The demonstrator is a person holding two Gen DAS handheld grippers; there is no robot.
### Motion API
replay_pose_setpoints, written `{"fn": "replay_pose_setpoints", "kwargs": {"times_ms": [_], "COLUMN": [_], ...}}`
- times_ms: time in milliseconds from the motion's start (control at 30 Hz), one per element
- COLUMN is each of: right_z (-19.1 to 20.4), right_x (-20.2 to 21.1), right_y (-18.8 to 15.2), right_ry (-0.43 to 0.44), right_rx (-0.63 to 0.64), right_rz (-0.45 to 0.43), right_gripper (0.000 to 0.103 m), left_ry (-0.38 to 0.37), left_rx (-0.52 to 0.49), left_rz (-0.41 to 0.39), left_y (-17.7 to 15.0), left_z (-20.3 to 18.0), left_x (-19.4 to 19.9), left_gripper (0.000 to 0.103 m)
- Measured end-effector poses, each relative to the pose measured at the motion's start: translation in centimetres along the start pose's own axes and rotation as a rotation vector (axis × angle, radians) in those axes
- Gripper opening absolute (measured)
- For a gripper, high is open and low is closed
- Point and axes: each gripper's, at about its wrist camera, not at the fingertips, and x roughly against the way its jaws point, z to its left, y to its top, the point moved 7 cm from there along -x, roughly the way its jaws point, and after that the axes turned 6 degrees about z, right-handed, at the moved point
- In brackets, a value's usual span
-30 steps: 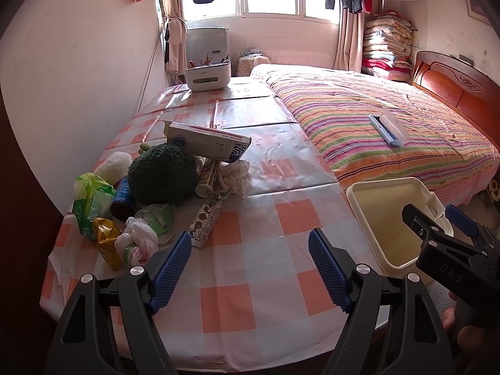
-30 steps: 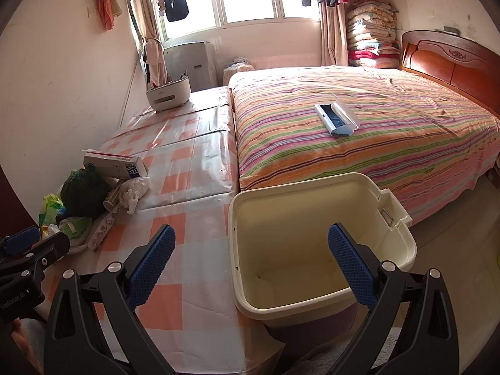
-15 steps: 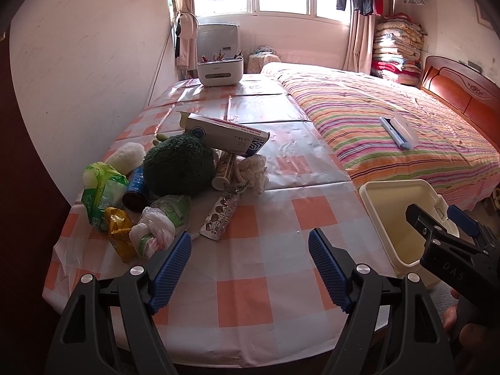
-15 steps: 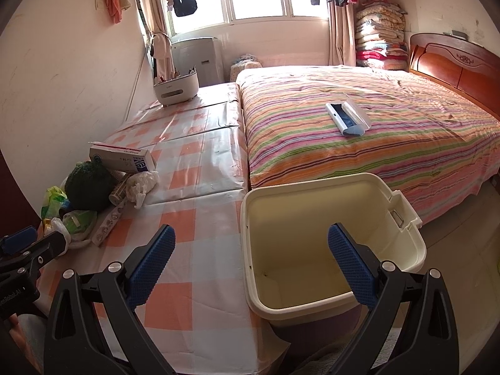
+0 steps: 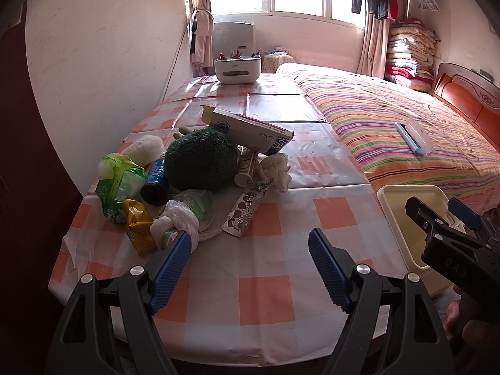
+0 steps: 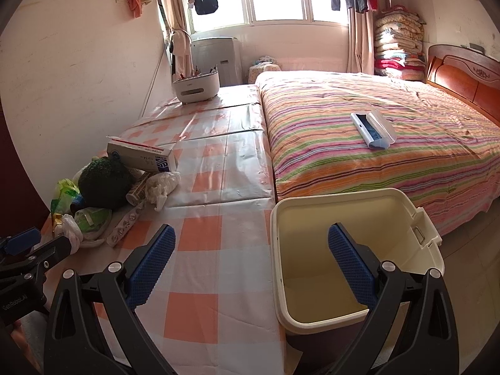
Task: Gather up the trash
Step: 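Move both tools toward the cluttered items on the checkered table, then grasp the green furry plush with the right gripper and lift it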
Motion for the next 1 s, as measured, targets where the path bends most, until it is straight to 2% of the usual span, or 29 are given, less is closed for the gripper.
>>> {"fn": "replay_pose_setpoints", "kwargs": {"times_ms": [533, 1000], "right_z": [3.9, 9.9], "right_x": [-0.8, -3.5], "right_y": [1.5, 2.4], "right_ry": [0.07, 0.213], "right_rx": [0.082, 0.164], "right_rz": [-0.016, 0.007], "right_gripper": [0.097, 0.097], "left_ry": [0.031, 0.087], "left_rx": [0.04, 0.111], "left_rz": [0.006, 0.02], "left_y": [-0.3, -1.0], "left_z": [1.9, 5.8], "left_x": [-0.2, -0.3], "left_gripper": [0.075, 0.075]}}
